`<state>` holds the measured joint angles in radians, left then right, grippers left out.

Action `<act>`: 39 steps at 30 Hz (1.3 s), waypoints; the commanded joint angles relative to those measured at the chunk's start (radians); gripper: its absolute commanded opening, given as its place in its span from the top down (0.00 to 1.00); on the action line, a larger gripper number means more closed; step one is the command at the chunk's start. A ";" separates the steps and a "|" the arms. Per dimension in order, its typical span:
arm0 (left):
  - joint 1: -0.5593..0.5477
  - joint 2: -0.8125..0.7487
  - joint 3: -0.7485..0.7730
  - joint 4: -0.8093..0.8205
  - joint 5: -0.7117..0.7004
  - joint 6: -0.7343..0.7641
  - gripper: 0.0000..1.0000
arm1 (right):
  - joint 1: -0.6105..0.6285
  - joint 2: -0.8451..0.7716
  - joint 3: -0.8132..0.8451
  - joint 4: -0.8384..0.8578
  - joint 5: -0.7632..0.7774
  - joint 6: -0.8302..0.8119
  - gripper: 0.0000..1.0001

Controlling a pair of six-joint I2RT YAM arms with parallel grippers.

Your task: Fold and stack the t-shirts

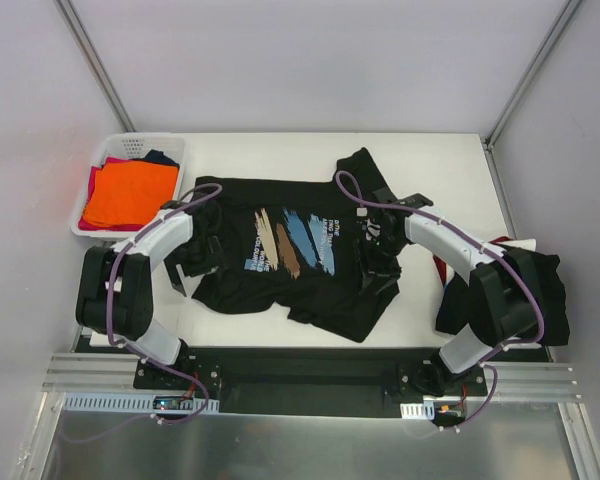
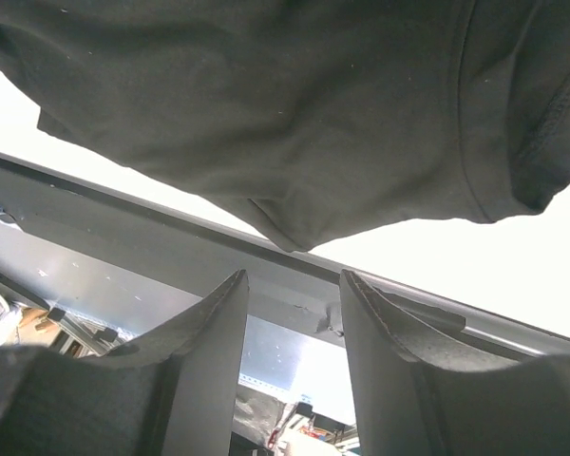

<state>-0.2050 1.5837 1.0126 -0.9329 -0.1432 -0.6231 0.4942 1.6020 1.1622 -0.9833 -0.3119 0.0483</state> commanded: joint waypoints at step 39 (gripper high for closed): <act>0.090 -0.254 -0.172 -0.049 0.128 -0.116 0.53 | 0.006 0.006 0.019 -0.061 -0.001 -0.041 0.54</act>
<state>-0.0898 1.3724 0.7956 -0.8478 -0.0521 -0.6998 0.4946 1.6501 1.1797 -1.0042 -0.3176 0.0208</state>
